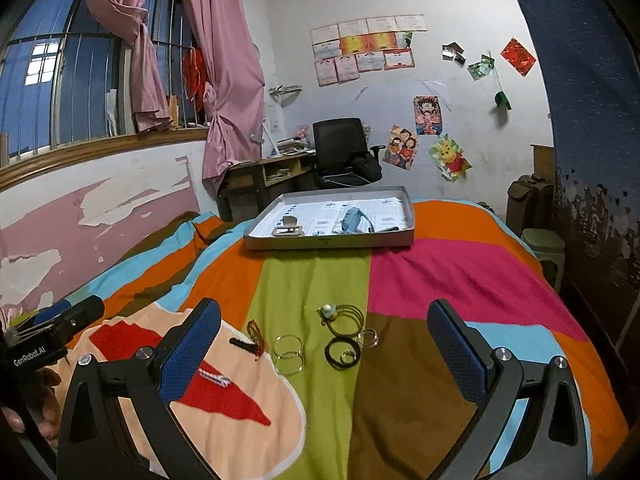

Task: Organize jewelry
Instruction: 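Withdraw both tools from the tray back toward the remaining jewelry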

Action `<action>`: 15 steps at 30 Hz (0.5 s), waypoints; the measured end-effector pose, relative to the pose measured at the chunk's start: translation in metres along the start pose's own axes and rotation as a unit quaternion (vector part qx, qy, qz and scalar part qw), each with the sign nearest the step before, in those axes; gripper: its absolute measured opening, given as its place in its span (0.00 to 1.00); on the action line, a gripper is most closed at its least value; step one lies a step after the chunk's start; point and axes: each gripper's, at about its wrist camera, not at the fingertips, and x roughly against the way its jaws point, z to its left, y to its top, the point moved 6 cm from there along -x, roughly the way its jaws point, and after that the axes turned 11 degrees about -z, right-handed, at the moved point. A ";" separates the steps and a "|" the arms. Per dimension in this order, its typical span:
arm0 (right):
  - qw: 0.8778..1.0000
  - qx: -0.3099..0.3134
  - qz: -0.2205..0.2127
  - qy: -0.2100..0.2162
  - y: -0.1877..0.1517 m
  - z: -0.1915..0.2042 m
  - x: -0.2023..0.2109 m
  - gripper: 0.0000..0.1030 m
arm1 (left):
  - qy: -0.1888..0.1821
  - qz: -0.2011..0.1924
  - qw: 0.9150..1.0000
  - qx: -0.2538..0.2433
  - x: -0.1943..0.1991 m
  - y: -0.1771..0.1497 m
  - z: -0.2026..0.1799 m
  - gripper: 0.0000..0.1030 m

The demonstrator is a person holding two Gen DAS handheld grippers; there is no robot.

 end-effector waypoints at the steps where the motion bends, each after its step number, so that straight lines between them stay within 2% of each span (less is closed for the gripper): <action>1: 1.000 0.001 0.001 0.002 0.001 0.001 -0.006 0.99 | 0.002 0.003 1.000 0.000 -0.004 -0.001 0.000 1.00; 12: 0.998 0.028 0.042 0.036 -0.009 0.003 -0.091 0.99 | 0.034 0.067 0.997 0.006 -0.075 -0.036 0.018 1.00; 15: 0.996 0.048 0.057 0.058 -0.017 0.010 -0.114 0.99 | 0.036 0.101 0.994 0.015 -0.093 -0.051 0.023 1.00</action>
